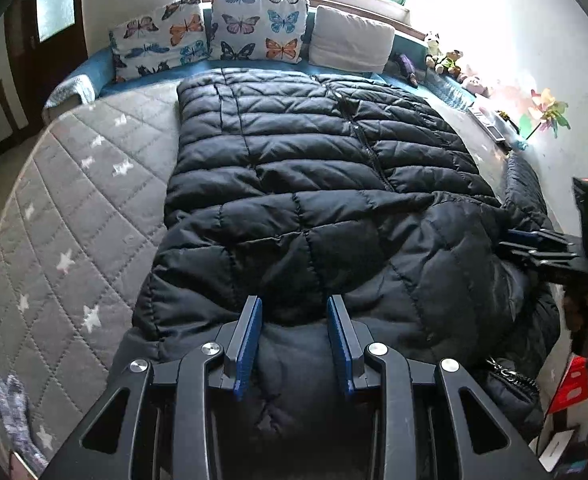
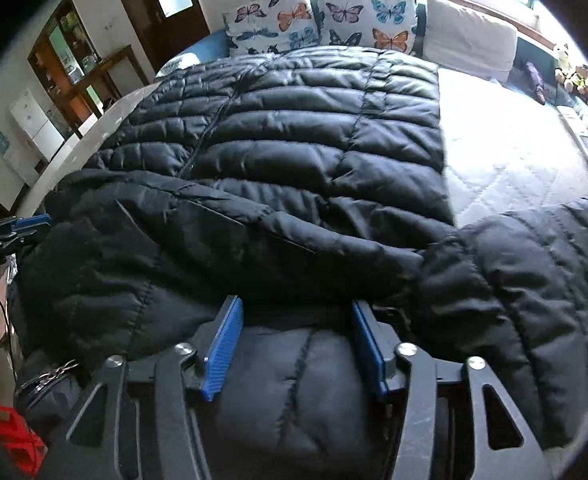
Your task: Fold large clothes
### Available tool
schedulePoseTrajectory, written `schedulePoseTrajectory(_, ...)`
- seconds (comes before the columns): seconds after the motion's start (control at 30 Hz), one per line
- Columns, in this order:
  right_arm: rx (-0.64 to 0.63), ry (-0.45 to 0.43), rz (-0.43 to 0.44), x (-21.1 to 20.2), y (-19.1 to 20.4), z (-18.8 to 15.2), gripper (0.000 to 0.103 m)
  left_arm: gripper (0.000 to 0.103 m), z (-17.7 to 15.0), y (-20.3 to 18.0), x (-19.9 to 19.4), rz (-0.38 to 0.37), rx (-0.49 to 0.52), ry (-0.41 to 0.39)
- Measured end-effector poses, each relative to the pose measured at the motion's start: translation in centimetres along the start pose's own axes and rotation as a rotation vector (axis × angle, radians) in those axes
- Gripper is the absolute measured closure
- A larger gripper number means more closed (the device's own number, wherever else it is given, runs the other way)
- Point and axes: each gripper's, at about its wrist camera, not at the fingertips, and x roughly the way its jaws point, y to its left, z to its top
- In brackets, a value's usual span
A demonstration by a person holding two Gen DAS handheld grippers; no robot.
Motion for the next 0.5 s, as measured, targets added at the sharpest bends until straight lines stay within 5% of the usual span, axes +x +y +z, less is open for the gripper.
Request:
schedulePoseTrajectory(0.2, 0.101, -0.120, -0.034, -6.7, -5.3, -0.9, 0.043, 0.067, 1.2, -3.2, -2.4, -0.044, 0.052, -0.063)
schedulePoseTrajectory(0.5, 0.453, -0.186, -0.158, -10.6, -21.3, -3.2, 0.043, 0.067, 3.4, -11.8, 1.5, -0.120, 0.170, 0.030)
